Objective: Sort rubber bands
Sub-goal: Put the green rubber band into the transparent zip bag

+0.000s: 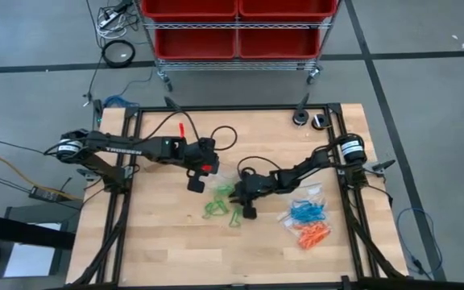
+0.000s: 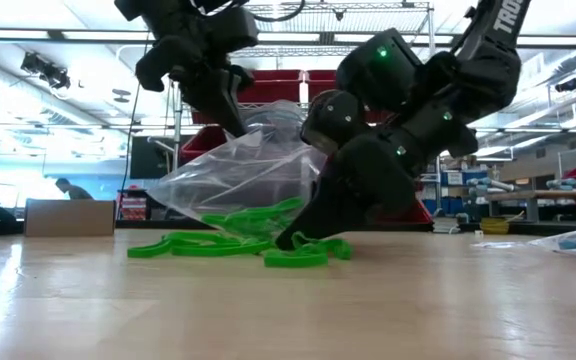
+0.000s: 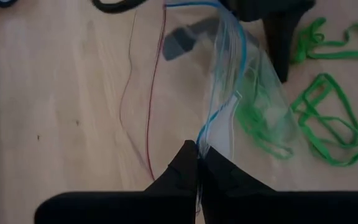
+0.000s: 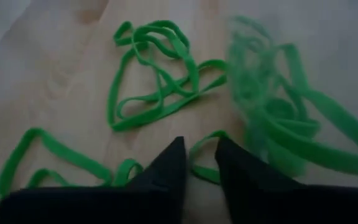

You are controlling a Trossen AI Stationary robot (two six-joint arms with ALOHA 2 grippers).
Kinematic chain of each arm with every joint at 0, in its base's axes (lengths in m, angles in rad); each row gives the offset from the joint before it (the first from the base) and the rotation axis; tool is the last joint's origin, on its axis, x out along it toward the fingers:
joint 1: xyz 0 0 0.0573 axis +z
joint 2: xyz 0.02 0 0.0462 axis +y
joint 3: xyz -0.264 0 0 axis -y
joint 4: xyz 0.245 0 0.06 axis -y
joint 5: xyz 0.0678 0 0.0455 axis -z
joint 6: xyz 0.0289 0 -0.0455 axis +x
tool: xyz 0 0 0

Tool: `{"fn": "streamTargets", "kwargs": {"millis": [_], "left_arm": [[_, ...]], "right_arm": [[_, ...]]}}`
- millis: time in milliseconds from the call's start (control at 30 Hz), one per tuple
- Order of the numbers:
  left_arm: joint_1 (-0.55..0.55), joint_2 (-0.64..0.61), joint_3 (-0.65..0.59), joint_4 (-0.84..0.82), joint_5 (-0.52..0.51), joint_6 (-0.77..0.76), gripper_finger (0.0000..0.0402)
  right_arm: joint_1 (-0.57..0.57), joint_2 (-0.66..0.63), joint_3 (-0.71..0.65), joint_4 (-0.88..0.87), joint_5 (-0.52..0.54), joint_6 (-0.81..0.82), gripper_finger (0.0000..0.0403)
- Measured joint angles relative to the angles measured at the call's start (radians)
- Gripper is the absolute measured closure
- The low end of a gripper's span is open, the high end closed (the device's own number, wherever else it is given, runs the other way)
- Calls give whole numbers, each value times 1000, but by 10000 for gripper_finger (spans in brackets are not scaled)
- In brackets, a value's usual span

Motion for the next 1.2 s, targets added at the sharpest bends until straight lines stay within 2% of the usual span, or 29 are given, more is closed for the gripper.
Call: {"fn": "streamTargets", "kwargs": {"millis": [100,133,533,633,833,1067,1200], "left_arm": [[-1,0,0,2,2,0,393],[-1,0,0,5,3,0,393],[-4,-26,16,40,-9,3,393],[-12,-66,18,51,-56,24,393],[-13,-91,18,-11,-81,27,393],[-25,-90,-18,10,-54,3,394],[-33,-89,-45,60,7,3,394]], "right_arm": [[0,-10,-1,-12,-2,-12,383],[2,-11,-2,-15,0,-20,392],[12,-154,-7,-155,-35,-56,403],[16,-190,-7,-200,-43,-55,403],[50,-295,-7,-367,-75,-48,403],[68,-452,-7,-297,-64,-57,403],[67,-524,-6,-237,-30,-100,403]]}}
